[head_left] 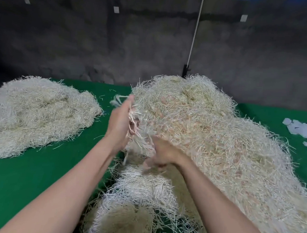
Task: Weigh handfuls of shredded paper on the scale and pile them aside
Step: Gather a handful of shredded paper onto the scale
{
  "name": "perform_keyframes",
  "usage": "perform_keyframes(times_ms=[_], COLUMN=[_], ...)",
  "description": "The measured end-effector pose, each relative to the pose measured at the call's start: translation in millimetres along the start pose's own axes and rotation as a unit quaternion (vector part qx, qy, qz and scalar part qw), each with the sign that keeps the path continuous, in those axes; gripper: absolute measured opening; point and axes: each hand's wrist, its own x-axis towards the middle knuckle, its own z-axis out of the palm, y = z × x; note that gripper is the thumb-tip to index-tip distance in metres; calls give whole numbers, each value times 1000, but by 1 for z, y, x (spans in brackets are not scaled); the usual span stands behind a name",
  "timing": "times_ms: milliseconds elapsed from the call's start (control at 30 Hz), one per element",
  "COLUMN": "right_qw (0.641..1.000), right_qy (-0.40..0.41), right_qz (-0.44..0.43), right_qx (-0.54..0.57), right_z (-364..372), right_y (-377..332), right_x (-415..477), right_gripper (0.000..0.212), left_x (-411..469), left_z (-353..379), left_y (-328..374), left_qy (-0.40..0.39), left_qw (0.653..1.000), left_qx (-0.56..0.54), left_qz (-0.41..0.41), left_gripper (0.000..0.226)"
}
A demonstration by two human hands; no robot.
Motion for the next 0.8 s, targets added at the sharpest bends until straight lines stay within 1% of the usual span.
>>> perform_keyframes(times_ms=[33, 67, 100, 133, 167, 200, 233, 267, 300, 333, 367, 400, 433, 467, 500, 533, 567, 600, 633, 700, 733, 767, 800], right_qw=[998, 995, 992, 991, 989, 985, 979, 975, 973, 975, 978, 978, 976, 973, 971, 969, 967, 966, 963, 957, 955, 956, 958], right_qy=[-6, 22, 66, 107, 143, 174, 198, 217, 223, 219, 208, 197, 190, 188, 187, 195, 201, 207, 215, 229, 233, 227, 217], right_qz=[47, 78, 88, 75, 41, 3, -31, -53, -56, -38, -3, 42, 85, 116, 138, 146, 152, 153, 151, 152, 151, 154, 160], right_qx=[-39, -66, -63, -41, -12, 10, 19, 13, 0, -14, -28, -47, -57, -59, -56, -48, -41, -39, -48, -95, -106, -101, -94], right_z=[11, 18, 19, 17, 12, 7, 1, -3, -7, -11, -15, -17, -19, -19, -21, -23, -24, -25, -26, -24, -21, -19, -18], right_y=[14, 27, 38, 44, 43, 37, 31, 29, 32, 41, 56, 76, 95, 112, 124, 131, 133, 133, 132, 131, 133, 133, 132], right_x=[6, 10, 14, 17, 18, 17, 14, 13, 12, 10, 7, 4, -1, -5, -8, -8, -10, -10, -10, -12, -12, -14, -15], right_gripper=[69, 49, 36, 29, 29, 36, 42, 48, 49, 42, 27, 11, 2, 4, 6, 5, 9, 17, 23, 29, 28, 26, 23], left_x=[3, 6, 7, 6, 6, 2, -5, -6, -3, 0, 5, 10, 17, 19, 20, 21, 20, 20, 21, 23, 24, 26, 26], left_z=[-5, -10, -13, -13, -12, -8, -2, 1, 1, -2, -7, -13, -18, -21, -22, -22, -21, -19, -19, -23, -25, -29, -32], left_y=[2, 2, 1, -2, -13, -26, -38, -50, -59, -62, -60, -57, -55, -50, -48, -51, -55, -58, -62, -65, -63, -59, -53], left_qy=[11, 16, -15, -79, -160, -235, -298, -332, -334, -314, -292, -272, -262, -260, -260, -246, -209, -150, -78, 49, 96, 129, 146], left_qw=[992, 954, 900, 859, 829, 794, 739, 696, 682, 714, 748, 778, 802, 815, 823, 837, 859, 885, 903, 915, 927, 947, 964], left_qx=[118, 278, 409, 488, 531, 561, 602, 634, 648, 624, 594, 563, 532, 512, 497, 480, 460, 435, 417, 399, 360, 287, 199], left_qz=[50, 112, 149, 134, 68, -14, -55, -63, -55, -49, -54, -59, -69, -77, -87, -87, -84, -78, -63, -37, -41, -66, -95], left_gripper=[25, 24, 17, 27, 60, 87, 92, 74, 46, 23, 21, 26, 26, 24, 28, 37, 42, 41, 41, 45, 40, 29, 18])
